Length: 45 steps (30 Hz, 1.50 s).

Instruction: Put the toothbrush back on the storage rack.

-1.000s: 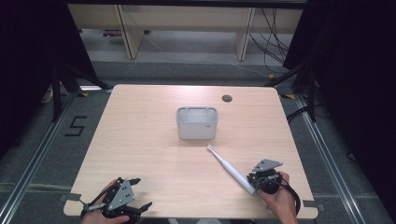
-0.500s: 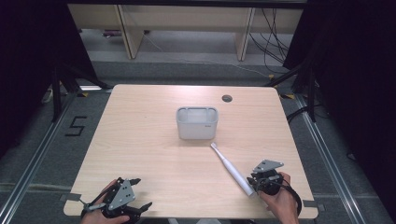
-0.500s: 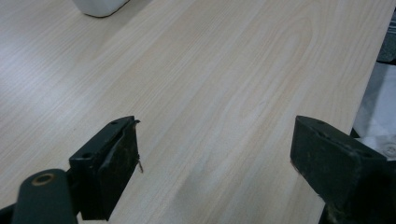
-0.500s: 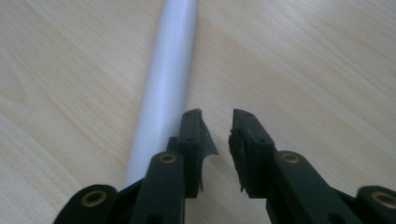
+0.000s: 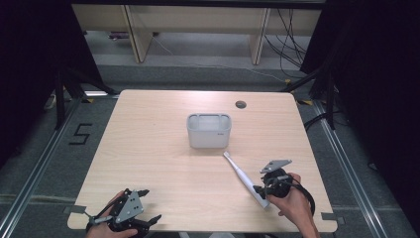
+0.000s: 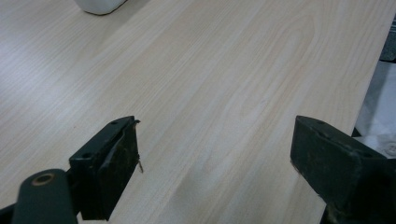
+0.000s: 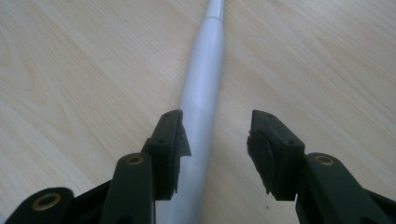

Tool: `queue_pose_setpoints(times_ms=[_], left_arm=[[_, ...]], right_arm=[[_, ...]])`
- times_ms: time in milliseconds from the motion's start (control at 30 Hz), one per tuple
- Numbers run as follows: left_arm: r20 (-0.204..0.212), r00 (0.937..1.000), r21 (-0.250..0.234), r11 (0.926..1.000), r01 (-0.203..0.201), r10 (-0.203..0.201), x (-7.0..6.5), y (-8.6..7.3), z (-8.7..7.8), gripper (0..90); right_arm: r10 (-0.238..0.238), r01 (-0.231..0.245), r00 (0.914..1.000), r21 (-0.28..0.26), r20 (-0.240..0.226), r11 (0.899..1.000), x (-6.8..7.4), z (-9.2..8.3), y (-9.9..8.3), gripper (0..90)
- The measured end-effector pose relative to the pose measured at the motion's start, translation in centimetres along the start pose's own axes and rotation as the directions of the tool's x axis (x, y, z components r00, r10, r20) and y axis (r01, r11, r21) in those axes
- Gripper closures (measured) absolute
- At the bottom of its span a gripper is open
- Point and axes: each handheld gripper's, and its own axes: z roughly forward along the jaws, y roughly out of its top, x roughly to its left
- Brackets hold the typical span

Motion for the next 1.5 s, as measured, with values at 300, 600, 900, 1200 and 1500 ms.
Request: queue_pose_setpoints(times_ms=[300,600,900,1200,1500], left_arm=[[0.001,1.0,0.001,1.0,-0.001,0.001,0.1,0.0,0.0,14.7],[0.002,0.9999,-0.007,0.9999,0.012,-0.012,0.0,0.0,0.0,14.7],[0.006,0.9999,-0.01,0.9999,0.011,-0.011,0.0,-0.1,0.0,14.8],[0.004,1.0,-0.008,0.9999,0.009,-0.009,0.0,-0.1,0.0,14.7],[0.006,0.9999,-0.012,0.9998,0.014,-0.014,0.0,0.0,0.0,14.7]], right_arm=[[0.02,-0.016,0.9992,0.1,-0.035,0.995,0.1,1.0,2.2,51.3],[-0.038,0.048,0.9976,0.177,-0.058,0.983,-0.3,2.5,3.7,51.6],[-0.039,0.054,0.9973,0.248,-0.062,0.967,-0.2,3.6,4.7,52.7],[-0.056,0.076,0.9954,0.287,-0.078,0.955,-0.5,4.5,5.1,55.4],[-0.077,0.103,0.993,0.341,-0.09,0.934,-0.3,5.3,5.9,58.8]])
